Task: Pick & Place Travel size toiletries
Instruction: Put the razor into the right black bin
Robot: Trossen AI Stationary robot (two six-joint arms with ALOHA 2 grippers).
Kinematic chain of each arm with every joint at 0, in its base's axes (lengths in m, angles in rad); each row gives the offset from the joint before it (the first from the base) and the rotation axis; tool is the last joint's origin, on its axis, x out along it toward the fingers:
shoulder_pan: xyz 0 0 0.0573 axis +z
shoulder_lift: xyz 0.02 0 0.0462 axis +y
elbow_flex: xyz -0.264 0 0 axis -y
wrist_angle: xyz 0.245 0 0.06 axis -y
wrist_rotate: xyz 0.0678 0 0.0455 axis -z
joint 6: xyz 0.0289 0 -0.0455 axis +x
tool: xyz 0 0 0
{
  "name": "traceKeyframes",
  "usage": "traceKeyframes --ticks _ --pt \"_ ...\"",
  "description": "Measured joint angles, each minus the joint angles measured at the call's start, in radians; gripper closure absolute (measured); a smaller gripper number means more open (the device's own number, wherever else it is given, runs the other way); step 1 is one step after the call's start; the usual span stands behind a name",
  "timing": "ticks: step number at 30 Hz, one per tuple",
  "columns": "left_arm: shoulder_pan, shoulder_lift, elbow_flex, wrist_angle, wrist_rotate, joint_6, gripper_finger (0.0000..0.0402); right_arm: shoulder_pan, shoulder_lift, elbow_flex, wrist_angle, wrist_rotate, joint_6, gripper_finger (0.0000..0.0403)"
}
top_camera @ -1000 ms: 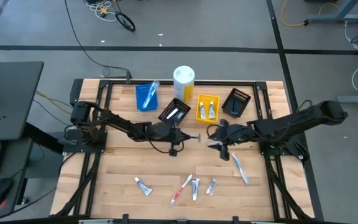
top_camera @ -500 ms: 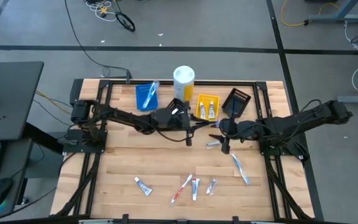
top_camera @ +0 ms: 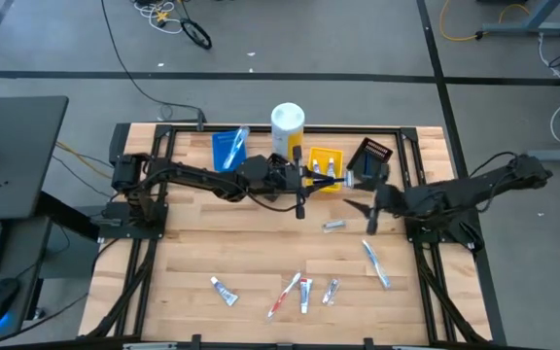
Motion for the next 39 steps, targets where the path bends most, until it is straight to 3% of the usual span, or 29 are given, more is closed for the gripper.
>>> traceKeyframes --ticks 5,9,12,14,17,30,39 --pt "0.013 0.0 0.0 -0.005 0.089 -0.049 0.0357 0.006 -0.07 -0.121 0.219 0.0 -0.109 0.0223" --pt "0.012 0.0 0.0 -0.005 0.111 -0.061 0.0352 -0.009 -0.079 -0.284 0.62 -0.025 -0.244 0.0226" --pt "0.012 0.0 0.0 -0.007 0.113 -0.05 0.0352 -0.033 -0.074 -0.386 0.95 -0.112 -0.315 0.0226" --pt "0.012 0.0 0.0 -0.001 0.113 -0.049 0.0353 -0.056 -0.073 -0.424 1.049 -0.205 -0.318 0.0226" --pt "0.012 0.0 0.0 0.01 0.12 -0.052 0.0356 -0.092 -0.056 -0.435 1.05 -0.292 -0.271 0.0226" --pt "0.012 0.0 0.0 0.011 0.137 -0.099 0.0356 -0.219 0.116 -0.351 1.148 -0.465 -0.167 0.0226" --pt "0.012 0.0 0.0 -0.003 0.137 -0.094 0.0353 -0.262 0.255 -0.281 1.203 -0.481 -0.137 0.0226"
